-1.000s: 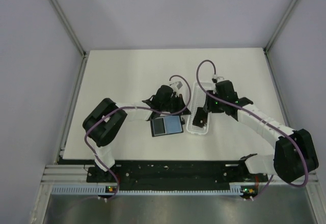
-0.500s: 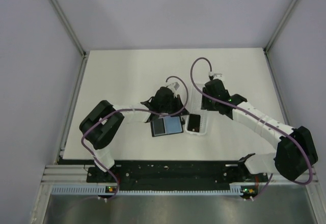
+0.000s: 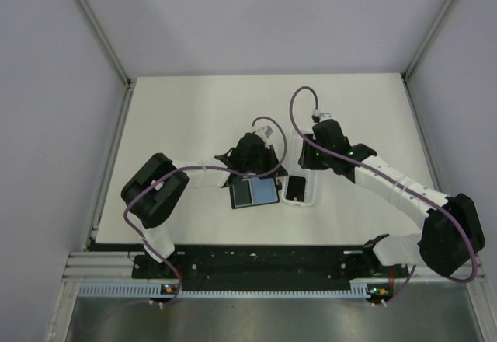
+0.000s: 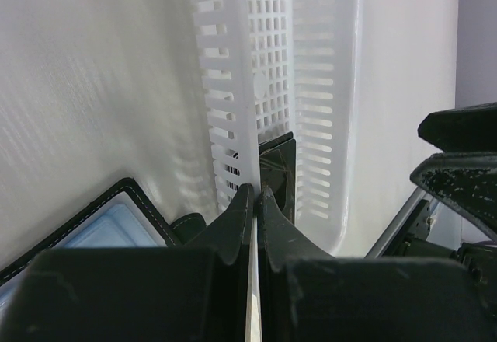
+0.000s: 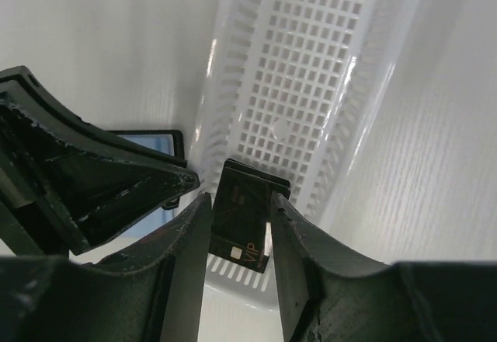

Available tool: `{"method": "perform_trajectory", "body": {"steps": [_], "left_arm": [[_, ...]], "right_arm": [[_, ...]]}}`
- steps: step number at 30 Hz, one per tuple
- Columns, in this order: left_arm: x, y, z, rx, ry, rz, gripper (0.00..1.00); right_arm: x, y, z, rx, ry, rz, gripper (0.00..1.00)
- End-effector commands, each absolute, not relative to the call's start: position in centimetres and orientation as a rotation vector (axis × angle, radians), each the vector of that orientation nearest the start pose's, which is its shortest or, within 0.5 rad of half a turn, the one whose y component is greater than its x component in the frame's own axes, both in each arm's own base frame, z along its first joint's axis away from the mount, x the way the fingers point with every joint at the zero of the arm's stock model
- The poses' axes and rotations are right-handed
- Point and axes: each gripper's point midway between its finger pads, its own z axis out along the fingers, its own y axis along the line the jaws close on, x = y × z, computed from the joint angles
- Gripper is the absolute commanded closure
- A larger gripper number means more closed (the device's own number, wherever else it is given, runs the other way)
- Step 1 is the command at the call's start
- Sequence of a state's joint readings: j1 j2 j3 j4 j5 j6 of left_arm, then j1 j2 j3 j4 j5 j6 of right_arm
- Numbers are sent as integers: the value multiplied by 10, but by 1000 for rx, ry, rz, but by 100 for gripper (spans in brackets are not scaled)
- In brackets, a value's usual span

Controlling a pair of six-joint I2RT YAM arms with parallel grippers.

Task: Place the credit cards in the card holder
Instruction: Adjust the storage box at the center of the board.

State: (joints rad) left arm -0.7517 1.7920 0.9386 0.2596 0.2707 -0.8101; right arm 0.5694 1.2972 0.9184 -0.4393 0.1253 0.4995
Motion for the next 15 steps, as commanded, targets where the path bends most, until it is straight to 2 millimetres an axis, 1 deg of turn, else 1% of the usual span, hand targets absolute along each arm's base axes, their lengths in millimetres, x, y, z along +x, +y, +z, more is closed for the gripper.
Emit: {"method": "perform_trajectory", "body": {"steps": [1, 3, 6, 10, 15], "left_arm": [[291, -371, 86, 120, 2342, -1106, 100], [291, -371, 86, 121, 2343, -1105, 100], [290, -370, 83, 104, 2352, -1097, 100], [291, -364, 81, 35, 2358, -1076, 100], [291, -360, 76, -74, 2357, -1059, 100]], "right_arm": [[290, 215, 131, -63, 2395, 527, 64], [288, 214, 123, -41, 2422, 506, 63], [286, 208, 111, 7, 2466, 458, 59], [282, 208, 98, 53, 2518, 426, 57], [280, 209, 87, 84, 2559, 362, 54]]}}
